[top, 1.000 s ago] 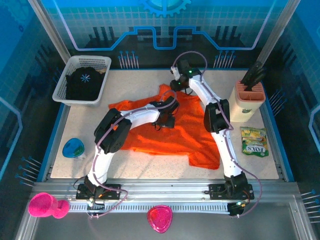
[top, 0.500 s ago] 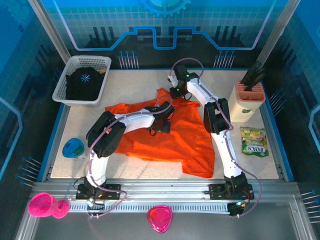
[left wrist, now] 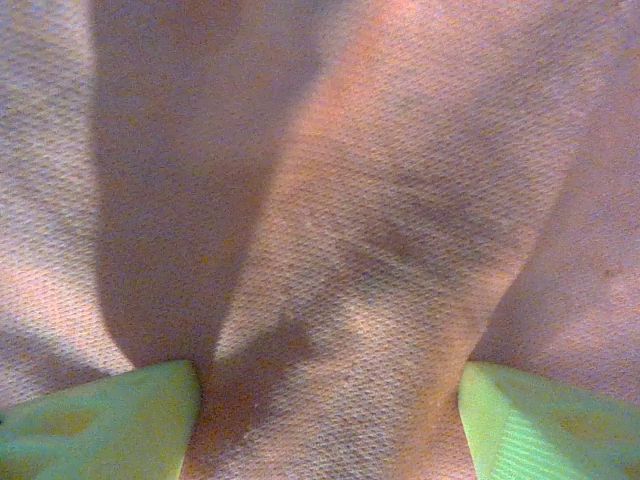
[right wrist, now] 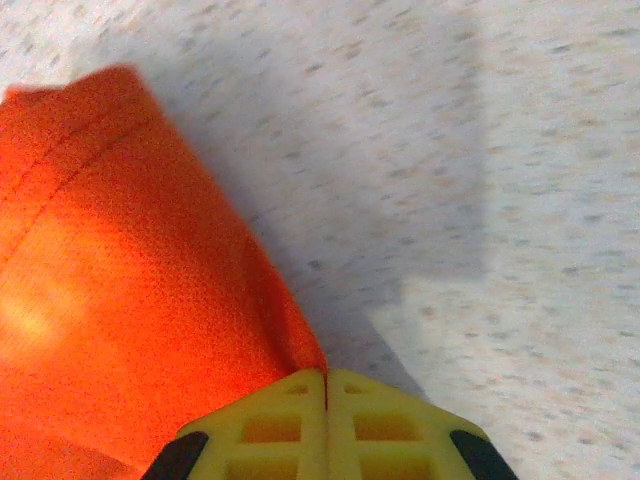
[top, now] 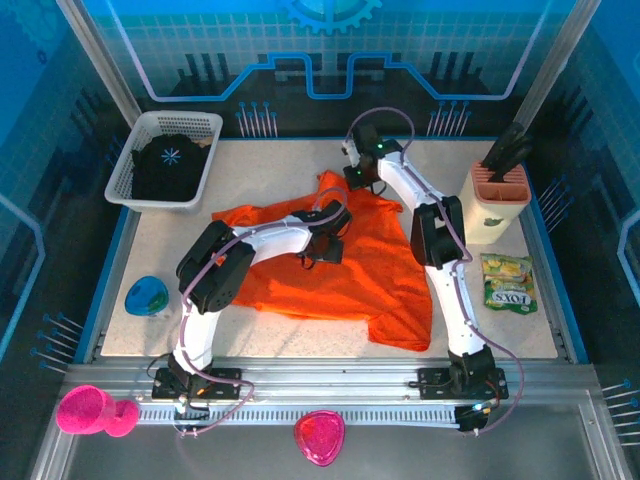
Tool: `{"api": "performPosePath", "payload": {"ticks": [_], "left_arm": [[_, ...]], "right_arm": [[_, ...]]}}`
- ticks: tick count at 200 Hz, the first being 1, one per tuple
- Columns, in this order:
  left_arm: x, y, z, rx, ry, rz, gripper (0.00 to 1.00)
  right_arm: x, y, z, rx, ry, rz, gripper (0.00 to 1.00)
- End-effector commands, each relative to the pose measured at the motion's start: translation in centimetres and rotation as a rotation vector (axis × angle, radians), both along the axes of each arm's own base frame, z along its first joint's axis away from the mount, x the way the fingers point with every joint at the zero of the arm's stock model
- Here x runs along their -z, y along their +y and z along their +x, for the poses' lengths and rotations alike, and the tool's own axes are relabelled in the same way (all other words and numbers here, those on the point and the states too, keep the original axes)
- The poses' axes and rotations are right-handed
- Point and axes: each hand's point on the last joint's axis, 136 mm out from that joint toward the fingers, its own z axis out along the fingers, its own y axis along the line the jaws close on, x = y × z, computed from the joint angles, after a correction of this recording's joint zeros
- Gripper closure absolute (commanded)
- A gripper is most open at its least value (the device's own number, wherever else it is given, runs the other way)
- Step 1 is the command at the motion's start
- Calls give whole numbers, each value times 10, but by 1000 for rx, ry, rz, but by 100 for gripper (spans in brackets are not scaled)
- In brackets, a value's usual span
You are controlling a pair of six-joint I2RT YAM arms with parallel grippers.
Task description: Fold and stack the t-shirts
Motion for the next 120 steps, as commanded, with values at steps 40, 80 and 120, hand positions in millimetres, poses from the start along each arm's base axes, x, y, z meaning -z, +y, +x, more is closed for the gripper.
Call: {"api": "performPosePath", "payload": {"ticks": [40, 80, 120], "left_arm": [[53, 33, -48, -24, 186, 87, 29], [41, 30, -40, -16, 159, 74, 28], [7, 19, -22, 17, 103, 42, 16]], "right_arm": [[-24, -97, 38, 429, -33, 137, 67], [-52, -59, 20, 149, -132, 75, 55], [-53, -17, -28, -186, -211, -128, 42]]}}
